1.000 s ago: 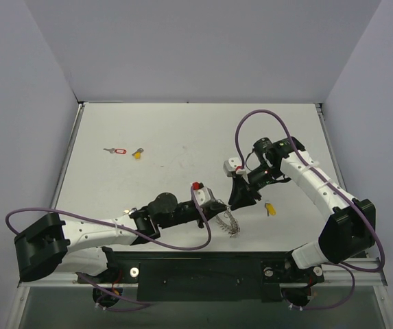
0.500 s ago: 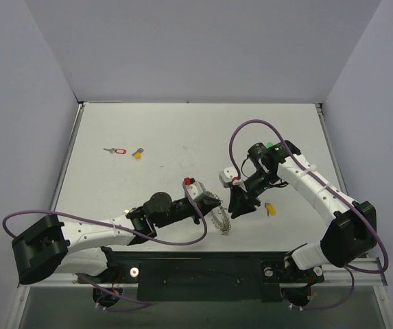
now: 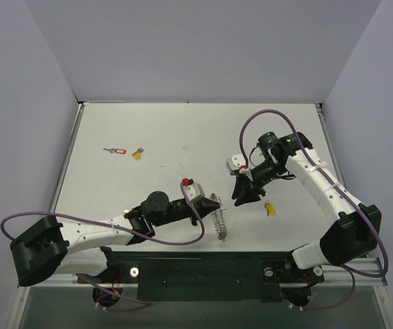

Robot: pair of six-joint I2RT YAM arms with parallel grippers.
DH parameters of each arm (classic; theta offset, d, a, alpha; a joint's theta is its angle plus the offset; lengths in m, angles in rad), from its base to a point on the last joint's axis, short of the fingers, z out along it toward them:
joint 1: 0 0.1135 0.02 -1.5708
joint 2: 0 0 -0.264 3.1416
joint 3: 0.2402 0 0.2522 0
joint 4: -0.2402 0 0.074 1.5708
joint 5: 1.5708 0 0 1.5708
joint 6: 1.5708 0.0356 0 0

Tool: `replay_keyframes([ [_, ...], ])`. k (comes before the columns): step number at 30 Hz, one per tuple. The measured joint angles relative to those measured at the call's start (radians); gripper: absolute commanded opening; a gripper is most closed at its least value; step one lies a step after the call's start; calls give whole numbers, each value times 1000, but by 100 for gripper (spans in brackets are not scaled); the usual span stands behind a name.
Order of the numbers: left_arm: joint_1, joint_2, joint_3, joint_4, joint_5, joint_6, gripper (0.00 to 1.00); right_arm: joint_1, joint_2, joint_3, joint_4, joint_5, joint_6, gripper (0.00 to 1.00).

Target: Put the keys on the keyring

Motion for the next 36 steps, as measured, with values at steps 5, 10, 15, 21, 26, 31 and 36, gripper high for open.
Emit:
replay_keyframes([
  [5, 0, 3, 0, 0, 44, 0, 0, 33, 18, 66, 0, 26, 9, 21],
  [10, 0, 5, 0, 3, 61, -9, 0, 79, 60, 69, 1, 55, 19, 21],
  [15, 0, 9, 0, 28, 63, -20, 0, 105, 72, 69, 12, 77, 38, 21],
  [21, 0, 21, 0, 47, 63, -39, 0, 113, 89, 82, 26, 99, 66, 21],
  [26, 0, 31, 5, 50, 62, -47, 0, 132, 99, 97, 40, 108, 79, 21],
  [31, 0, 32, 7, 53, 54, -61, 0, 136, 100, 153, 41, 167, 104, 25],
  [36, 3, 31, 34, 50, 51, -63, 0, 95, 80, 279, 65, 244, 153, 31],
])
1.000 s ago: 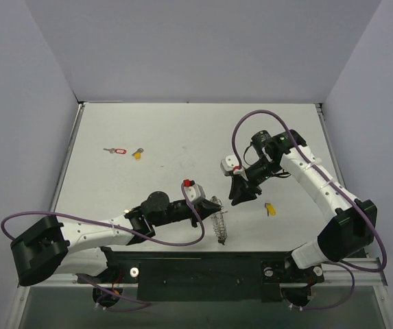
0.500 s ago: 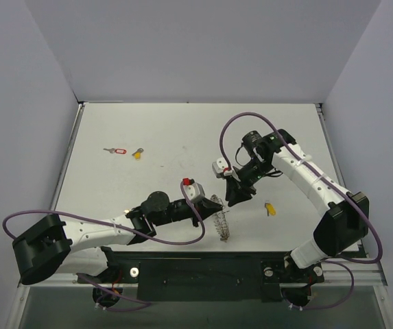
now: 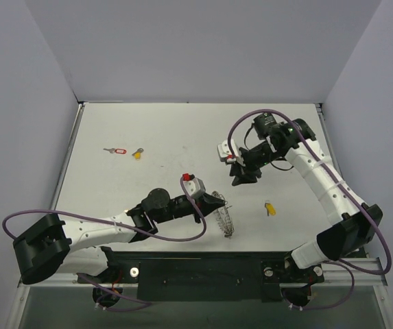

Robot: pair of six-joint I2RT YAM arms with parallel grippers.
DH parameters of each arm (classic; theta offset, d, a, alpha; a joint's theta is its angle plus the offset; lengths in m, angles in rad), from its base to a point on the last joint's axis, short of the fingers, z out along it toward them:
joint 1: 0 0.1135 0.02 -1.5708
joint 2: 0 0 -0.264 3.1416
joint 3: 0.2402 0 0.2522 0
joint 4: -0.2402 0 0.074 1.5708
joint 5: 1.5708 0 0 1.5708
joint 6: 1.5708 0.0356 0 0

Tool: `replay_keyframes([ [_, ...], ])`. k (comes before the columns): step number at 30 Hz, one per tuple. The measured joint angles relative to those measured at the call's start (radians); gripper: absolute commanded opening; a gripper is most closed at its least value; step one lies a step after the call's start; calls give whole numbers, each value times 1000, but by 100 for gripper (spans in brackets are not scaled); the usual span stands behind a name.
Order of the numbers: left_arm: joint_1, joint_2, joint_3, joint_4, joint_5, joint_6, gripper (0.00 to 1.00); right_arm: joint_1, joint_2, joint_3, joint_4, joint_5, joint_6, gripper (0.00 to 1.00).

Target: Put the keys on the keyring

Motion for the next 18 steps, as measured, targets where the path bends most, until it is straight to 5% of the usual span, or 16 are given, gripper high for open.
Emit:
replay_keyframes([
  [8, 11, -55, 28, -34, 46, 83, 0, -14, -149, -40, -22, -29, -16, 32],
  [18, 34, -106, 18, -29, 175, 255, 0, 16, -72, 20, -167, -113, -182, 26],
])
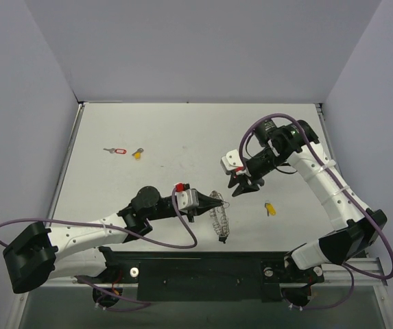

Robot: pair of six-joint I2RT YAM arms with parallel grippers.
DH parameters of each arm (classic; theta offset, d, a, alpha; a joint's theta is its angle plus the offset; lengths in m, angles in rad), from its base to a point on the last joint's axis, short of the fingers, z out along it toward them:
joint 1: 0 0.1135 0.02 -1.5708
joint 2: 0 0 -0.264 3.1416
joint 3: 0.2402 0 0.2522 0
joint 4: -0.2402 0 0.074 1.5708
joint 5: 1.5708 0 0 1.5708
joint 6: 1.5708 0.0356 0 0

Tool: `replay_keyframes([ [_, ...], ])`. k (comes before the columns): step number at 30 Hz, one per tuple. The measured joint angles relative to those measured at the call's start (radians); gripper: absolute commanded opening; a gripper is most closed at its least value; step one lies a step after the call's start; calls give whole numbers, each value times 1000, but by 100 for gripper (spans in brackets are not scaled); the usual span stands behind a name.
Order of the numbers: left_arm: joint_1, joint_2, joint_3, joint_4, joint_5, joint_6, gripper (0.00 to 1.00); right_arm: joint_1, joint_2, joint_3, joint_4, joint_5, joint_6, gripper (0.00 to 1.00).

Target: Put the keys on the keyring

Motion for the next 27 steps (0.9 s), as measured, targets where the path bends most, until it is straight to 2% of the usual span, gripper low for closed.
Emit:
replay_keyframes([
  [10, 26, 1, -23, 59, 47, -7, 0, 35, 34, 15, -16, -19, -25, 23],
  [21, 88, 47, -83, 279, 56, -252, 0, 41, 34, 15, -19, -18, 49, 23],
  [27, 89, 56, -86, 305, 48, -316, 0, 45, 30, -11, 65, -40, 201, 26],
])
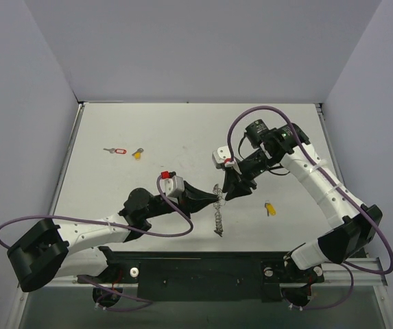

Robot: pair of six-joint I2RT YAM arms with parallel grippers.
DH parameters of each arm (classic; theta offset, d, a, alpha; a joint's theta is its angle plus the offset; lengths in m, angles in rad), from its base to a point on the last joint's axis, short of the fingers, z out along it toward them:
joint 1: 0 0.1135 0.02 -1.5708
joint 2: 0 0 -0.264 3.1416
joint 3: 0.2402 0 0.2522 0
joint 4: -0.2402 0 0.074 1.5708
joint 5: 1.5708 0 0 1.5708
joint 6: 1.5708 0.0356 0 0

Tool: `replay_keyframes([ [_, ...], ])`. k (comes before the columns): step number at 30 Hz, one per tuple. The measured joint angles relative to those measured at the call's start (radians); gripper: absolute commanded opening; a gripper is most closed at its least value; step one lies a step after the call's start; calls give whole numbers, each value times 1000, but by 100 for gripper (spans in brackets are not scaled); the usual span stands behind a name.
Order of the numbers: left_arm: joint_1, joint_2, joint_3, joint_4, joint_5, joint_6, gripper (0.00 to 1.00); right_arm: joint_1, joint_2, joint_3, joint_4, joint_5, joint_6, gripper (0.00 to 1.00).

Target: Put the keys on the keyring

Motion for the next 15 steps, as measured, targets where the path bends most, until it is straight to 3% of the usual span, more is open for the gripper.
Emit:
replay_keyframes([
  [9, 0, -3, -2, -21, -42, 2, 0, -1, -7, -127, 184, -32, 314, 31],
  [15, 0, -16, -3, -28, -77, 7, 0, -2, -16, -159, 252, -61, 446, 22],
])
